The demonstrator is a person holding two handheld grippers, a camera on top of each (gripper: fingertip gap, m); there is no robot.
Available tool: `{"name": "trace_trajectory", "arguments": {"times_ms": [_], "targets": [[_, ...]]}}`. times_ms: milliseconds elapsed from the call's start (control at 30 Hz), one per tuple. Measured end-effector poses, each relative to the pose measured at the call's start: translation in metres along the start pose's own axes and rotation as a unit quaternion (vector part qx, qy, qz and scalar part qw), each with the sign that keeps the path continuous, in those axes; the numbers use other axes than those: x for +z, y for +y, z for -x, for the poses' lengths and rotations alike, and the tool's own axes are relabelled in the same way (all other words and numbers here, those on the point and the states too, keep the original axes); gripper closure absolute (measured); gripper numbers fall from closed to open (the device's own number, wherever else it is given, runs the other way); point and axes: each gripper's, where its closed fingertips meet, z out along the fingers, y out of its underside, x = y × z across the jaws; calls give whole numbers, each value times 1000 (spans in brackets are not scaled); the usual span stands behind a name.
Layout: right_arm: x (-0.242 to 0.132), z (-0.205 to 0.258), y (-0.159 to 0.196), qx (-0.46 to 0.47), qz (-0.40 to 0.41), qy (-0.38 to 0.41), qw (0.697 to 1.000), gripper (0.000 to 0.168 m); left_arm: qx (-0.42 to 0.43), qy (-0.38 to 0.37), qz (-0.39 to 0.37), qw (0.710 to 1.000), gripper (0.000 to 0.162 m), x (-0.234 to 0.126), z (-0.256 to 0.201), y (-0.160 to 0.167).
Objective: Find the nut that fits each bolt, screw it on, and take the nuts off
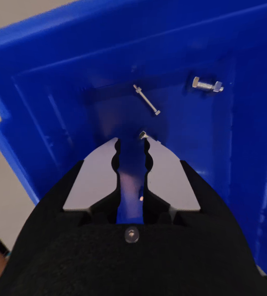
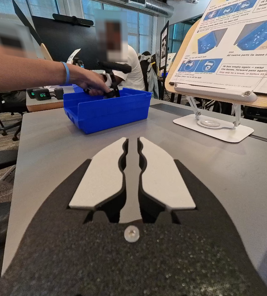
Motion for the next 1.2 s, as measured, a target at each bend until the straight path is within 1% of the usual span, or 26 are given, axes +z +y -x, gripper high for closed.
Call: {"name": "trace_trajectory", "arguments": {"times_ms": [67,167,300,333,367,467,567,600,667,733,800,867,933,1000,1033,1100,1200], "targets": [[0,0,0,0,1,-1,1000,158,16,-8,-2,1000,134,3,-1,-3],[0,0,0,-2,-1,2,1000,158,25,11,5,1000,129,9,-8,-1],[0,0,0,-4,-1,3,1000,158,29,21,14,999,128,15,-10,3],[0,0,0,-4,0,3,1000,158,29,32,11,999,133,16,-13,4],[0,0,0,-4,0,3,1000,158,26,43,9,999,142,18,-16,4],[0,0,0,-4,-1,3,1000,158,41,29,-4,999,142,19,-17,5],[0,0,0,-5,0,3,1000,158,50,45,21,998,142,16,-26,15],[0,0,0,-5,-1,3,1000,158,55,46,18,997,143,14,-28,17],[0,0,0,-5,-1,4,1000,158,53,48,-13,997,143,6,-31,16],[0,1,0,-6,-1,4,1000,158,30,77,-66,994,144,-8,-39,14],[0,1,0,-7,0,4,1000,158,2,134,-129,982,144,-32,-52,14],[1,1,1,-9,4,5,1000,158,-33,173,-194,965,145,-60,-59,17],[8,4,5,-11,25,3,1000,157,-67,224,-267,935,145,-92,-72,19],[21,17,6,-7,53,-19,998,152,-90,278,-327,898,145,-122,-95,22],[28,23,1,-3,55,-20,998,150,-89,298,-349,884,145,-135,-111,24],[43,35,-11,-21,49,-16,998,145,-75,316,-372,870,145,-151,-146,29],[64,40,-23,-104,49,37,993,139,-53,360,-362,858,145,-156,-214,36]]}}
